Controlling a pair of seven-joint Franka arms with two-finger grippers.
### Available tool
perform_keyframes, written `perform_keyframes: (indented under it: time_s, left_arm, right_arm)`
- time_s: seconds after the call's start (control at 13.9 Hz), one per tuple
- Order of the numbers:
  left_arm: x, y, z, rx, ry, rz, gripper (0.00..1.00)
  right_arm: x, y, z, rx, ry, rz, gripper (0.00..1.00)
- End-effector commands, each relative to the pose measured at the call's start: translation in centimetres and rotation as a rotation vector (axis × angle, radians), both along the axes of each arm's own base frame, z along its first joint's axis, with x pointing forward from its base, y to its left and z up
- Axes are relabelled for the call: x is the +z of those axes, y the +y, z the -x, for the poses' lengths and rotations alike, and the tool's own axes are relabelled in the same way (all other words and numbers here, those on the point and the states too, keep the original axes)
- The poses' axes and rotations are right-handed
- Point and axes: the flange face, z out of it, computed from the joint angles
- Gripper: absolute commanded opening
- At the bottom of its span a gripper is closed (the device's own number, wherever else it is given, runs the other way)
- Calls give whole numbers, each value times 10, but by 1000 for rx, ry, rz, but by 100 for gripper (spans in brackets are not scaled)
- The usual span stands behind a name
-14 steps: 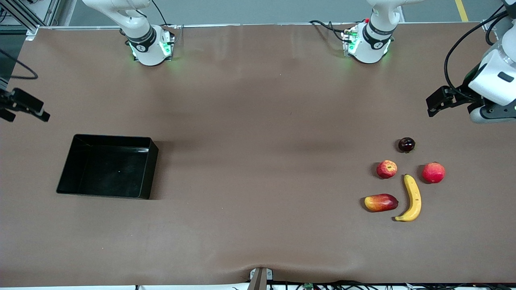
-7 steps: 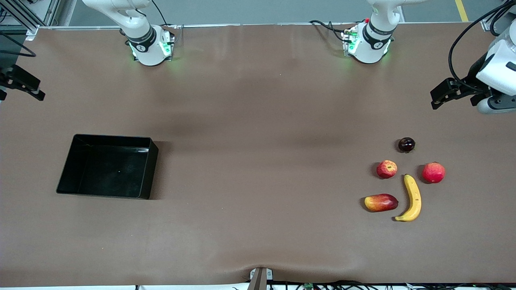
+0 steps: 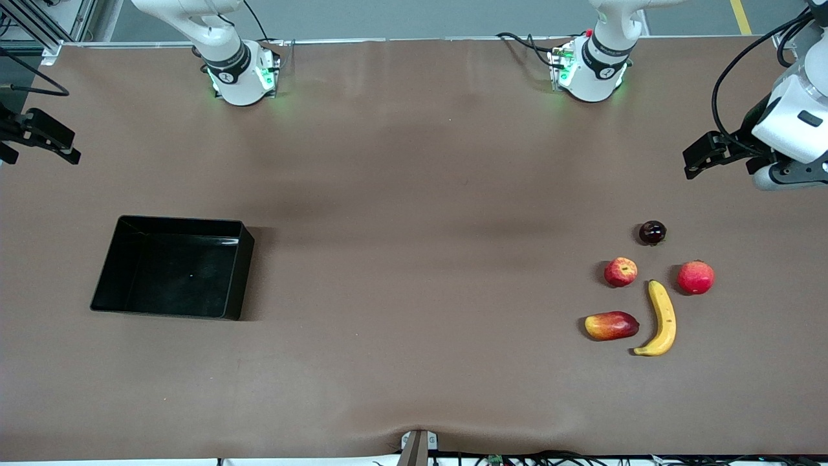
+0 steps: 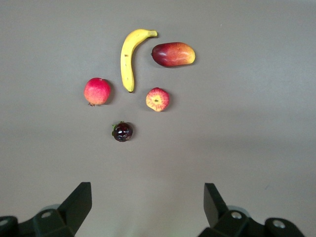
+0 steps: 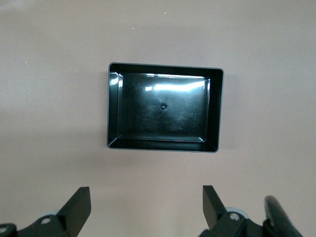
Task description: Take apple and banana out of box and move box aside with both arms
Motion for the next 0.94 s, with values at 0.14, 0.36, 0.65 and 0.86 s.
perform_keyframes:
  time_s: [0.14, 0.36, 0.65, 0.86]
  left_arm:
    - [0, -10, 2, -14, -11, 18, 100]
    - [0, -9, 2, -12, -8, 19, 100]
    - [7, 3, 3, -14, -17, 6, 100]
    - [9, 0, 5, -13, -22, 1, 100]
  right_arm:
    - [1, -2, 1, 14, -5, -14, 100]
    - [1, 0, 1, 17, -6, -15, 100]
    - [-2, -1, 1, 16, 0, -15, 100]
    - [-2, -1, 1, 16, 1, -15, 100]
